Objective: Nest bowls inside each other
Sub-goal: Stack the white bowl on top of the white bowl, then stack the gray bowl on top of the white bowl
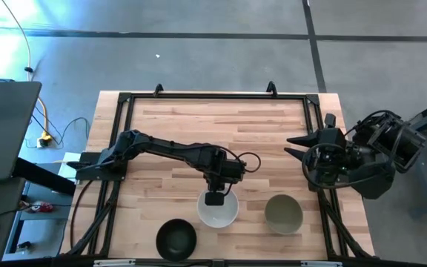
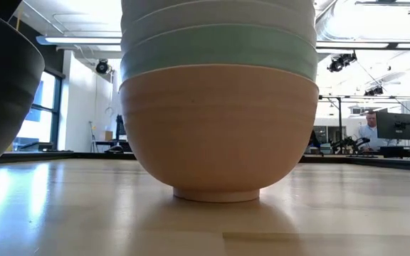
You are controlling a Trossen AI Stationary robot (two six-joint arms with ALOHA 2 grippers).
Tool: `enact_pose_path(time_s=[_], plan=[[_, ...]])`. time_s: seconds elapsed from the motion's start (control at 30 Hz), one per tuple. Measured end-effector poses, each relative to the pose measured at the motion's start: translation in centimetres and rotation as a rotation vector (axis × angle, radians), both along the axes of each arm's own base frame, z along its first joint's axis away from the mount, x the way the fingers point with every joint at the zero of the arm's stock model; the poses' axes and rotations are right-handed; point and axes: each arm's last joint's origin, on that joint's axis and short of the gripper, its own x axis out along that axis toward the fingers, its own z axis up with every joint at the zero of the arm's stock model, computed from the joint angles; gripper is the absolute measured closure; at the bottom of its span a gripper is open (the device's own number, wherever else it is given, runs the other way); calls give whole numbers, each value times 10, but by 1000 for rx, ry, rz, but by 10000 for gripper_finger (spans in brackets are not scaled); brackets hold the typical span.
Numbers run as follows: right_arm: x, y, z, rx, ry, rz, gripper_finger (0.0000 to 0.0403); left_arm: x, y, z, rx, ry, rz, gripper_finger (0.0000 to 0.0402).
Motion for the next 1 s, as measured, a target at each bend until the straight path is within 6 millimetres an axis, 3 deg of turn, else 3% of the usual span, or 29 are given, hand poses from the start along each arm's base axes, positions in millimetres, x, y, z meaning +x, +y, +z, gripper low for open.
enact_pose_path(time_s=[0.3,0.5,0.67,1.0], plan=[[0,0,0,15,2,3,302,0,-2,1,0,0,-4,287],[4,5,-8,79,43,21,302,-7,-1,16,12,-37,0,251],[15,13,-29,152,123,2,302,-15,6,33,47,-83,14,234],[33,33,-91,394,331,-151,302,-39,11,69,155,-151,4,233]])
